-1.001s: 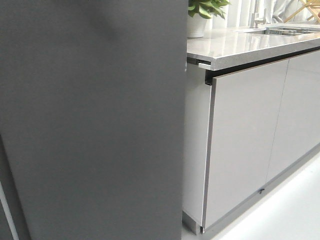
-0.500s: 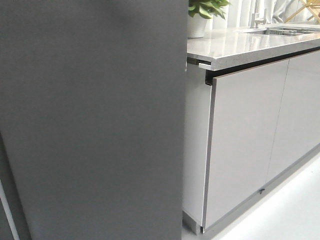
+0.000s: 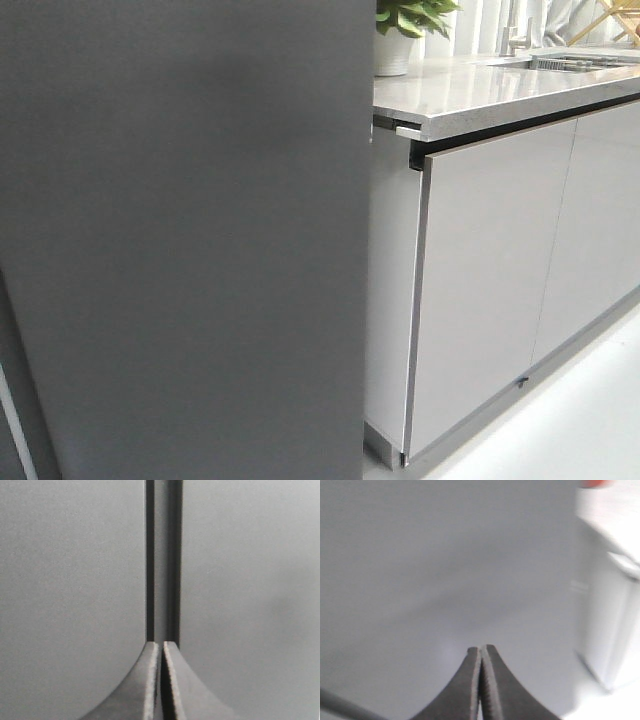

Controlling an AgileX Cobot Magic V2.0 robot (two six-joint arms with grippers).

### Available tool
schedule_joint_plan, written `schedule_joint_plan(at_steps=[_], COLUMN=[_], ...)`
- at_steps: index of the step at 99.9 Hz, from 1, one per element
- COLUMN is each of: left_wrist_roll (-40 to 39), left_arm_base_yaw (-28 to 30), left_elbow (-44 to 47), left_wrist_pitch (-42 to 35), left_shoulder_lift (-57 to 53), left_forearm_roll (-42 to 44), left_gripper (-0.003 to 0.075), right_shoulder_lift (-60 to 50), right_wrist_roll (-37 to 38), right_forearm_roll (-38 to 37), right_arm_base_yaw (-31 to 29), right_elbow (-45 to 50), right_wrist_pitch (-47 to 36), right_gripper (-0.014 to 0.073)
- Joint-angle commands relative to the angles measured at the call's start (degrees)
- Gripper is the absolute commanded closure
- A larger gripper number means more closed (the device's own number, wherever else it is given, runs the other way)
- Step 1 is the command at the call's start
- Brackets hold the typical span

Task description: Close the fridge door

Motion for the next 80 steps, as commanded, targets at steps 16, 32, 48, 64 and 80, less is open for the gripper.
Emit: schedule_joint_plan(at_steps=[16, 32, 48, 64, 80], left_wrist_roll=[-0.25, -0.25, -0.25, -0.25, -0.25], left_arm_base_yaw=[-0.22, -0.22, -0.22, -0.22, -0.22], left_elbow=[2.01, 2.01, 2.01, 2.01, 2.01], left_wrist_pitch=[-4.18, -4.18, -4.18, -4.18, -4.18], left_shoulder_lift=[-1.17, -1.17, -1.17, -1.17, -1.17], left_forearm_roll=[-0.23, -0.23, -0.23, -0.23, -0.23], left_gripper=[0.0740, 0.0740, 0.0740, 0.0740, 0.0740], right_shoulder_lift=[-16.46, -26.38, -36.94, -47.70, -59.35], right_wrist_roll=[-0.09, -0.09, -0.09, -0.09, -0.09], right_forearm_roll=[-0.62, -0.62, -0.62, -1.01, -3.35], right_arm_base_yaw=[-7.64, -13.69, -18.94, -22.14, -22.26], right_elbow=[16.03, 25.66, 34.81, 44.49, 55.21], right_wrist_pitch=[-11.29, -12.69, -12.69, -14.01, -14.26], right_gripper=[0.0639, 0.0639, 0.0639, 0.0639, 0.0639])
